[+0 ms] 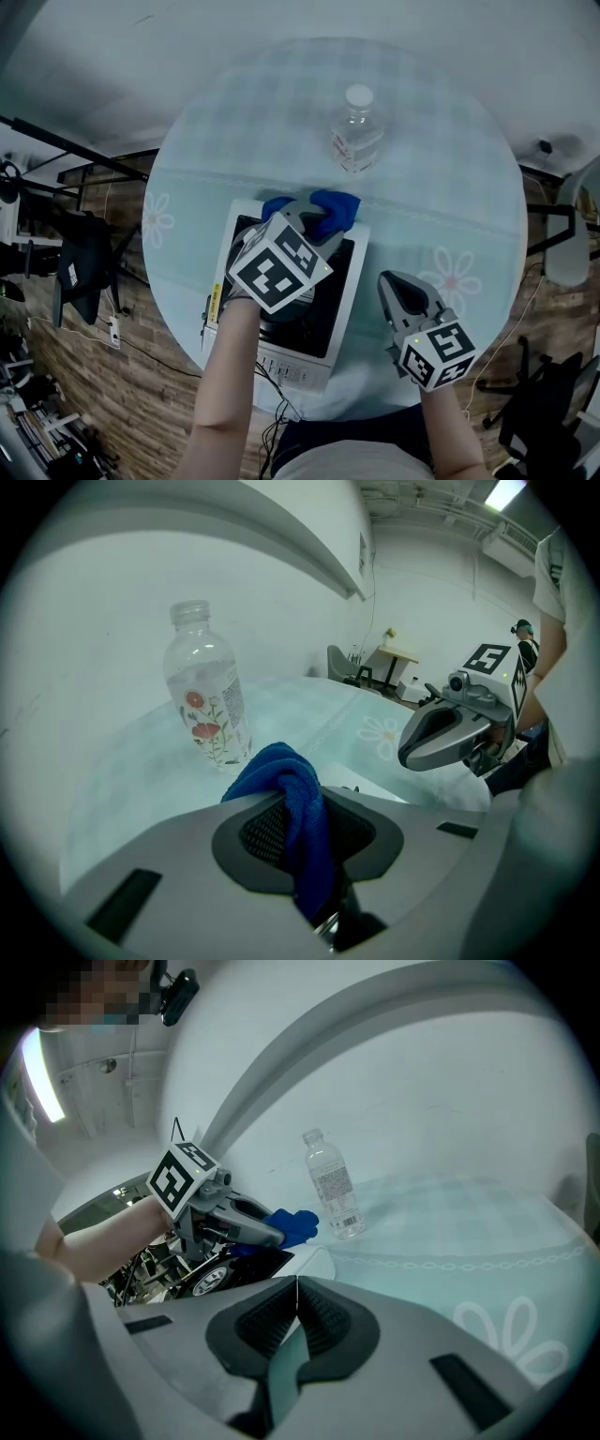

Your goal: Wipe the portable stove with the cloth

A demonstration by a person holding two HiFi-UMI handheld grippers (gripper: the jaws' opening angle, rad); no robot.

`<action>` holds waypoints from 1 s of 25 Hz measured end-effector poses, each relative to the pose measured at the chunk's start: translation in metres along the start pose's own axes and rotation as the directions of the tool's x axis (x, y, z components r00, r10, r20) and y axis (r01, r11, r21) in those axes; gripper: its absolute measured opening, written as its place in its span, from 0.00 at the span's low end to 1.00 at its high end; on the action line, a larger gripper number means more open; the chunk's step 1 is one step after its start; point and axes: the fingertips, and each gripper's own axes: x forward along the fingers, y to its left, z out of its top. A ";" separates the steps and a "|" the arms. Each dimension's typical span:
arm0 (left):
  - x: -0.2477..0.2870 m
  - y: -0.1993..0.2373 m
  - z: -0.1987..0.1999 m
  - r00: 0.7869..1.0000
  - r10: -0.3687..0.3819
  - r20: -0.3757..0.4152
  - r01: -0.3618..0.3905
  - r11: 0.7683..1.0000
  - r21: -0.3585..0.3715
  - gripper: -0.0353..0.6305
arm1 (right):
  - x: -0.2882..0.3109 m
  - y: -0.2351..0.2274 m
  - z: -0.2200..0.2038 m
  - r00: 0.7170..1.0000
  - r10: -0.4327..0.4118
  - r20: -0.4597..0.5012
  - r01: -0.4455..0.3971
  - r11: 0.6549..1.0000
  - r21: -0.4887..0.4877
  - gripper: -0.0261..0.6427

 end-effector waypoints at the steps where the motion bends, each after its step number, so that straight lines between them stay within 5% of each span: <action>1: -0.001 0.002 -0.002 1.000 0.004 -0.002 -0.004 1.000 -0.001 0.18 | 0.001 0.001 0.000 1.000 -0.001 0.000 0.001 1.000 0.001 0.07; 25: -0.026 0.048 -0.027 0.990 0.139 0.014 -0.139 0.989 -0.044 0.18 | 0.021 0.042 0.017 0.999 -0.010 0.033 0.012 0.999 -0.043 0.07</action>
